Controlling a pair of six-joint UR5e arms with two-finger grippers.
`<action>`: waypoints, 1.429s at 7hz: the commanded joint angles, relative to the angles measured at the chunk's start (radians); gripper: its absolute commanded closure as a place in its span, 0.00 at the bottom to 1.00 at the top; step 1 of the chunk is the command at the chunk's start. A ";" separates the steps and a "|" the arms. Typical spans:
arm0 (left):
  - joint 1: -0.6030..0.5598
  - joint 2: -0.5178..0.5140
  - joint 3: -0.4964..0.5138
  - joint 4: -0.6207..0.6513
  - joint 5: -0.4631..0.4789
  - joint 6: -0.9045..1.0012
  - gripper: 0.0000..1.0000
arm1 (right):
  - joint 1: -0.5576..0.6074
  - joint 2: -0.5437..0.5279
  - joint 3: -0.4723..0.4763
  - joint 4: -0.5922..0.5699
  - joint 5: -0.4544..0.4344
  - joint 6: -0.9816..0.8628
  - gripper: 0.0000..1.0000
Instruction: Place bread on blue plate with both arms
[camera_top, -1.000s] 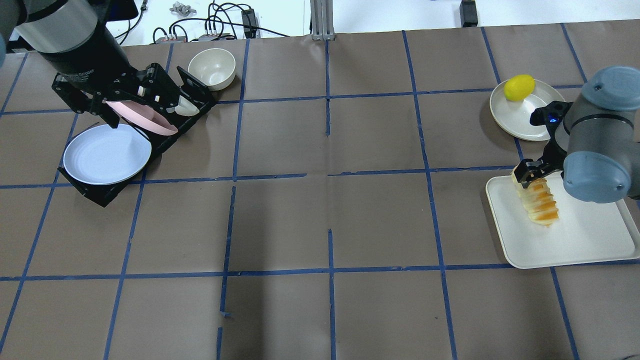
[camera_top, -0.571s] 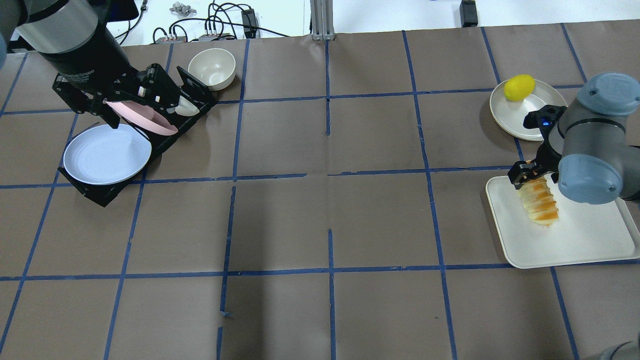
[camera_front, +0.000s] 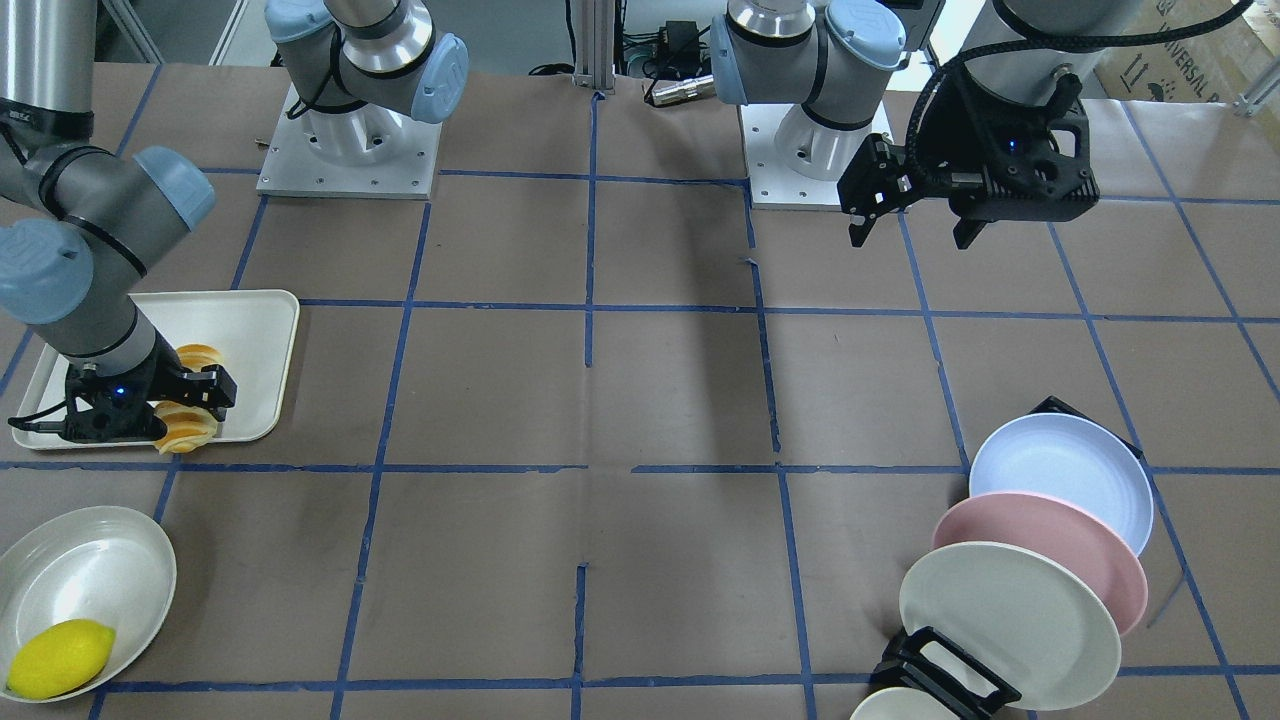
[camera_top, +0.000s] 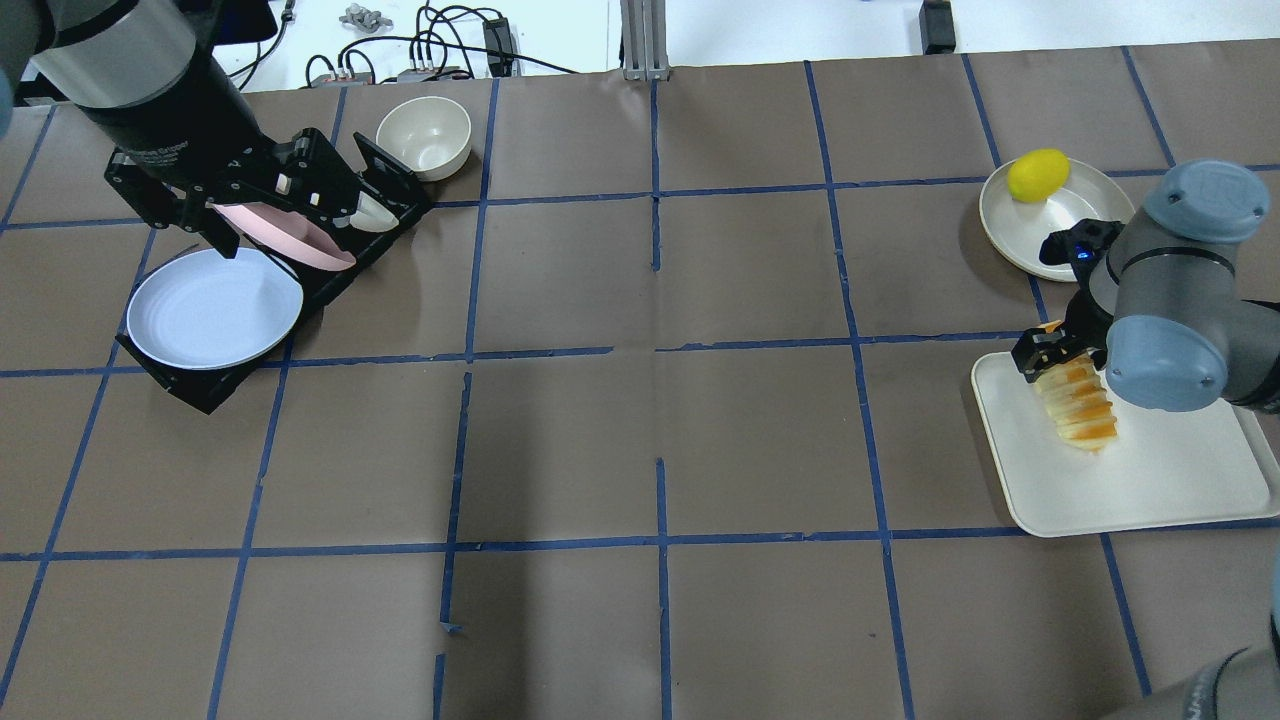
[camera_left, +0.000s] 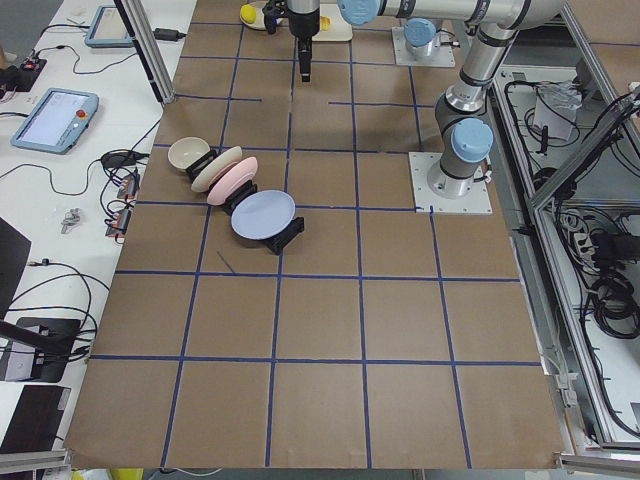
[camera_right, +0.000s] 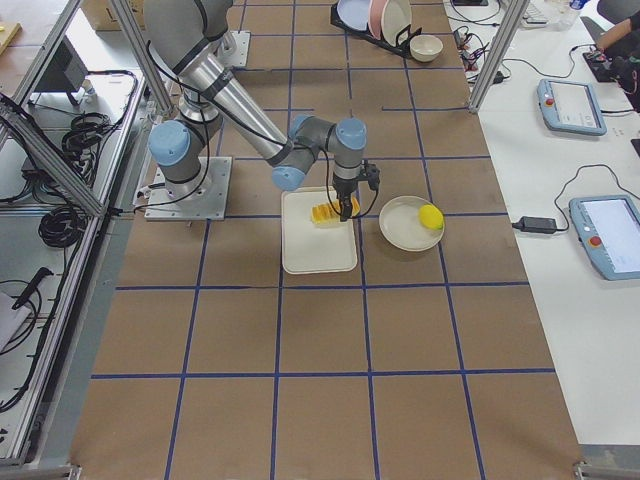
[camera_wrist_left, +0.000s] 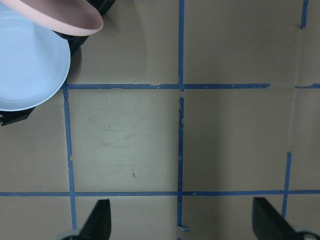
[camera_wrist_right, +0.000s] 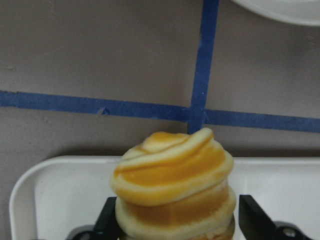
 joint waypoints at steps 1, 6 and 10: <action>0.022 0.000 0.018 -0.008 0.016 0.025 0.00 | 0.002 -0.012 0.002 0.002 0.006 -0.001 0.97; 0.485 -0.179 0.043 0.019 0.000 0.502 0.00 | 0.121 -0.315 -0.101 0.323 0.000 0.087 0.97; 0.609 -0.588 0.332 0.065 -0.046 0.726 0.00 | 0.406 -0.374 -0.393 0.773 0.004 0.492 0.96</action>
